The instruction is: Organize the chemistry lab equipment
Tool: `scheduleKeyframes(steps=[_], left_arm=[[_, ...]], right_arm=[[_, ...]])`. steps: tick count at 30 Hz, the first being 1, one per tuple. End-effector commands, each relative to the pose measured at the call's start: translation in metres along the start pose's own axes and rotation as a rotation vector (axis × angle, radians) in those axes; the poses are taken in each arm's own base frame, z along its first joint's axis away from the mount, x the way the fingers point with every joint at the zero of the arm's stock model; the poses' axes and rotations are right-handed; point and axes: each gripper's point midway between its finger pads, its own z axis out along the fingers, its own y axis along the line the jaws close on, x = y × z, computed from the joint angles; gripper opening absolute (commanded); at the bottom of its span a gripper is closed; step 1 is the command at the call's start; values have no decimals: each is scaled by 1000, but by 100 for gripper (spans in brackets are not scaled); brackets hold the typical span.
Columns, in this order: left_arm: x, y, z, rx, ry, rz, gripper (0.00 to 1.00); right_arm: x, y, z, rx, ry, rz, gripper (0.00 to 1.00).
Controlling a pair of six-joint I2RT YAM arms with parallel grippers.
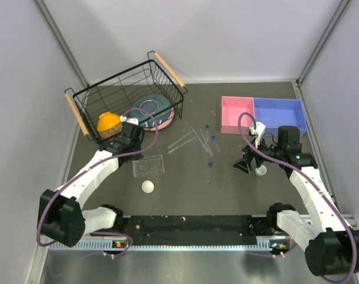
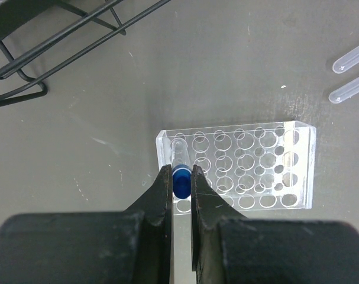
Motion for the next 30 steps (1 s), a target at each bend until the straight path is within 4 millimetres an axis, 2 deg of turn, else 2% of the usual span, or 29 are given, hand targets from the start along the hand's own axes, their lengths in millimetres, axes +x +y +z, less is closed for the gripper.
scheduleKeyframes(steps=[1,5,10,12,19,25,28,30], left_arm=[[0,0,8,11,10,-20,3],[2,5,14,-1,36,-42,8],[-2,7,11,-7,33,-60,32],[-4,7,7,-4,26,-66,38],[-21,6,-27,45,-48,-100,56],[-32,7,-69,126,-160,-128,78],[-32,8,-89,173,-225,-155,92],[-29,7,-101,219,-266,-181,99]], right_arm=[[-10,-4,-2,13,-38,-54,91],[-11,-4,-3,15,-40,-55,91],[-10,-3,-2,10,-40,-55,91],[-10,-2,-2,4,-41,-57,91],[-12,7,-3,-30,-64,-77,91],[-18,16,-3,-85,-71,-30,91],[-26,21,-3,-102,-19,-7,90],[-29,24,5,-103,46,-12,88]])
